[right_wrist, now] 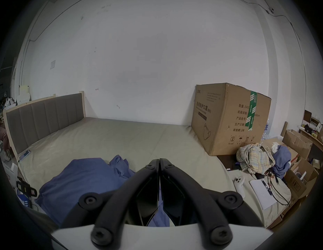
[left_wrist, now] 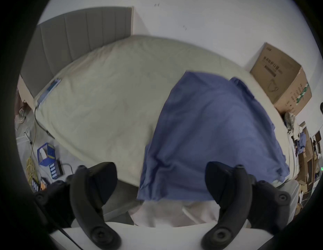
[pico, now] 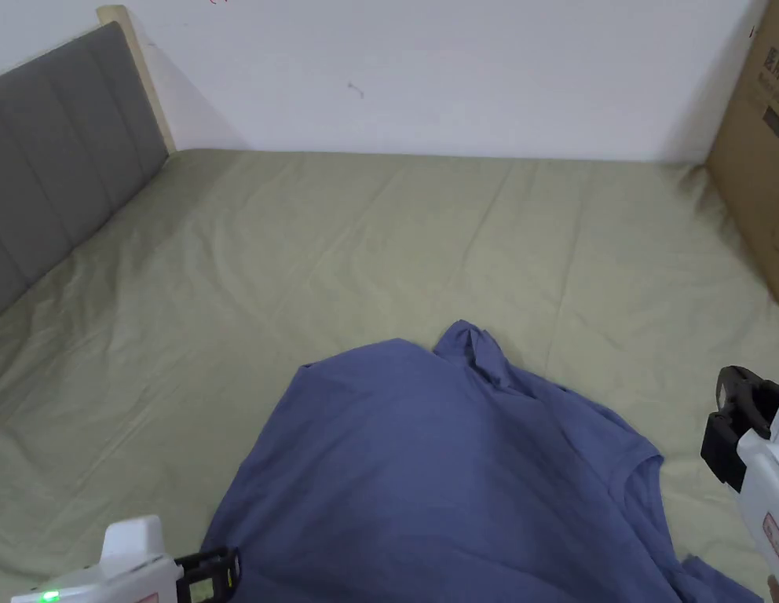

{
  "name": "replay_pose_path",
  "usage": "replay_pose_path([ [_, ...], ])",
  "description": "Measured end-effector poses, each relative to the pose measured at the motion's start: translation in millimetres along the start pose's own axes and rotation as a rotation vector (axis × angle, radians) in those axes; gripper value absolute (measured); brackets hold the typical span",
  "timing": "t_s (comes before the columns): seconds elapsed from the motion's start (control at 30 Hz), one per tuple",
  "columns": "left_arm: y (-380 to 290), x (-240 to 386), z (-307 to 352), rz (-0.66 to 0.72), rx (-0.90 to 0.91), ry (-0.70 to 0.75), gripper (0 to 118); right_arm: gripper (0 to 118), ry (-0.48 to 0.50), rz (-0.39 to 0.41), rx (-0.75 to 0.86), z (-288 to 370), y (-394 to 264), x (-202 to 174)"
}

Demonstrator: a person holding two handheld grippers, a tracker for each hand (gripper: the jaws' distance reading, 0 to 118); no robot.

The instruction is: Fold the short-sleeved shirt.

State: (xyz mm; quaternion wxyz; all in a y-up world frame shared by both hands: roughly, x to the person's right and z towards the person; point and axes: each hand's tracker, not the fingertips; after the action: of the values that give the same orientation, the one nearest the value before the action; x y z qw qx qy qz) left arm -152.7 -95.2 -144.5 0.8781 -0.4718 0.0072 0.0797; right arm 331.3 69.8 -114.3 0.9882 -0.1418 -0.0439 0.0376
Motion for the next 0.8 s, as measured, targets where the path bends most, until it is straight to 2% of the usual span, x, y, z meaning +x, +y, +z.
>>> replay_pose_path([
  [0.23, -15.2, 0.7, -37.9, 0.003, -0.038, 0.055, 103, 0, 0.004, 0.003, -0.028, -5.9, -14.5, 9.3],
  [0.27, -16.0, 1.8, -40.9, 0.001, -0.042, 0.055, 95, 0, -0.001, 0.003, -0.029, -5.3, -15.0, 10.1],
  [0.3, -16.0, 2.9, -43.9, 0.0, -0.046, 0.054, 78, 0, -0.005, 0.002, -0.031, -4.7, -15.6, 11.6],
  [0.33, -16.7, 4.8, -46.8, -0.01, -0.054, 0.043, 67, 0, -0.01, -0.001, -0.034, -4.3, -17.6, 15.1],
  [0.37, -16.7, 10.2, -48.2, -0.056, -0.061, 0.136, 62, 0, -0.015, -0.007, -0.038, -3.7, -18.9, 17.7],
  [0.4, -16.6, 13.8, -43.3, -0.096, -0.047, 0.104, 51, 0, -0.021, -0.015, -0.045, -3.0, -20.7, 21.4],
  [0.43, -16.0, 15.6, -38.9, -0.121, -0.04, 0.108, 19, 0, -0.029, -0.027, -0.057, -2.5, -23.6, 25.7],
  [0.47, -15.4, 15.9, -35.8, -0.122, -0.038, 0.06, 4, 0, -0.035, -0.035, -0.07, -2.2, -27.1, 29.6],
  [0.5, -14.2, 14.9, -33.7, -0.092, -0.048, -0.003, 4, 0, -0.052, -0.049, -0.099, -2.6, -32.4, 34.8],
  [0.57, -13.6, 18.7, -33.1, -0.091, -0.049, 0.02, 4, 3, -0.074, -0.068, -0.17, -5.0, -47.3, 45.6],
  [0.6, -13.0, 20.3, -31.4, -0.106, -0.036, 0.011, 4, 8, -0.086, -0.089, -0.204, -6.0, -57.5, 50.7],
  [0.73, -0.8, 20.9, -11.8, -0.046, 0.024, -0.043, 4, 88, -0.088, -0.158, -0.45, -18.4, -108.2, 73.4],
  [0.8, 7.1, 21.7, -2.5, -0.021, 0.041, -0.06, 4, 91, -0.081, -0.188, -0.542, -23.3, -137.7, 79.2],
])
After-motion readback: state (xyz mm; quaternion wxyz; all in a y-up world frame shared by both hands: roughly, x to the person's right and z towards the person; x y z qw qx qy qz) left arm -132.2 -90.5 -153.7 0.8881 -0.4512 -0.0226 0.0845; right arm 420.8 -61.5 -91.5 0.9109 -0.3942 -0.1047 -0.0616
